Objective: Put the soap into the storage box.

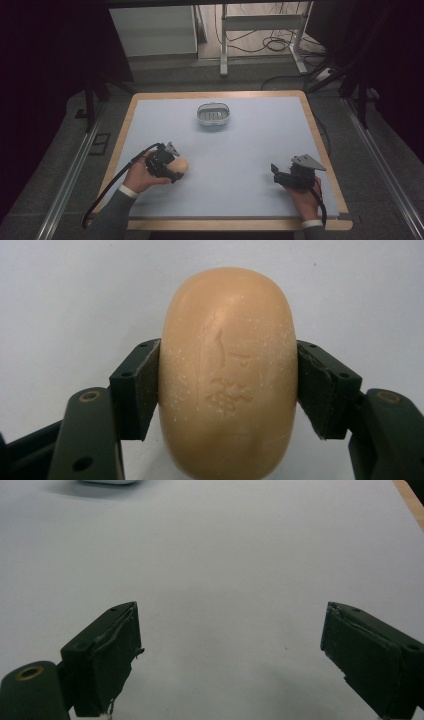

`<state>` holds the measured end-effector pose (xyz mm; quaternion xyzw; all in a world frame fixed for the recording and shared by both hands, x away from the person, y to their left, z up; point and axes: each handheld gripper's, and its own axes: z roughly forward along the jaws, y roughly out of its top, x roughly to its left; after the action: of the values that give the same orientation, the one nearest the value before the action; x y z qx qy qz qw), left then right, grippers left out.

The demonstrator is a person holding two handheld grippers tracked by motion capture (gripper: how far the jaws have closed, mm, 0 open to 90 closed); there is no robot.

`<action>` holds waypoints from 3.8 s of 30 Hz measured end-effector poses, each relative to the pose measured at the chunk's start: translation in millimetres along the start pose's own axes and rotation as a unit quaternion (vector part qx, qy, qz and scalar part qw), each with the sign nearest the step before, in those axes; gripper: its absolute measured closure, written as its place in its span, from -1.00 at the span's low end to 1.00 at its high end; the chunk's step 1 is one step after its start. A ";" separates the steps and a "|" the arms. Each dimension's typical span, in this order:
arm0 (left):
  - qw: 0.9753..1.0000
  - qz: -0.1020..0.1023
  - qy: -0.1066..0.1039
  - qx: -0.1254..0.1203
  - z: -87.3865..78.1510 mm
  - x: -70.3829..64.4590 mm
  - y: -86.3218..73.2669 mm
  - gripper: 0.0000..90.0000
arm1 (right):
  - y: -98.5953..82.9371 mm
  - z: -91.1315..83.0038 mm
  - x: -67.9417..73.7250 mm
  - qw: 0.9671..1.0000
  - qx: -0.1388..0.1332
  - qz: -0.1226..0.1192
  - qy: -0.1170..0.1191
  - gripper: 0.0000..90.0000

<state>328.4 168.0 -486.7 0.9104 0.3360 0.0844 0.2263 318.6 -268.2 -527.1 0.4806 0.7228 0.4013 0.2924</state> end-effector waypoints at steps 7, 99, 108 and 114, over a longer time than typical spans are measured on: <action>1.000 0.000 0.001 -0.007 -3.9 1.0 4.6 -0.27 | 0.2 0.6 -0.3 1.000 0.003 0.001 0.001 -0.80; 0.999 0.004 0.030 -0.010 -10.5 50.8 91.6 -0.27 | 0.3 1.1 -0.1 1.000 0.005 0.001 -0.007 -0.80; 0.999 0.003 0.032 -0.008 -9.9 54.6 102.5 -0.27 | 0.3 1.2 -0.1 1.000 0.005 0.001 -0.006 -0.80; 0.999 0.010 0.032 -0.002 -7.6 56.5 109.9 -0.27 | 0.3 1.3 -0.2 1.000 0.005 0.002 -0.007 -0.80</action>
<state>432.0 133.5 -428.3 0.9099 0.3340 0.1161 0.2169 319.9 -267.9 -527.5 0.4859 0.7219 0.3953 0.2942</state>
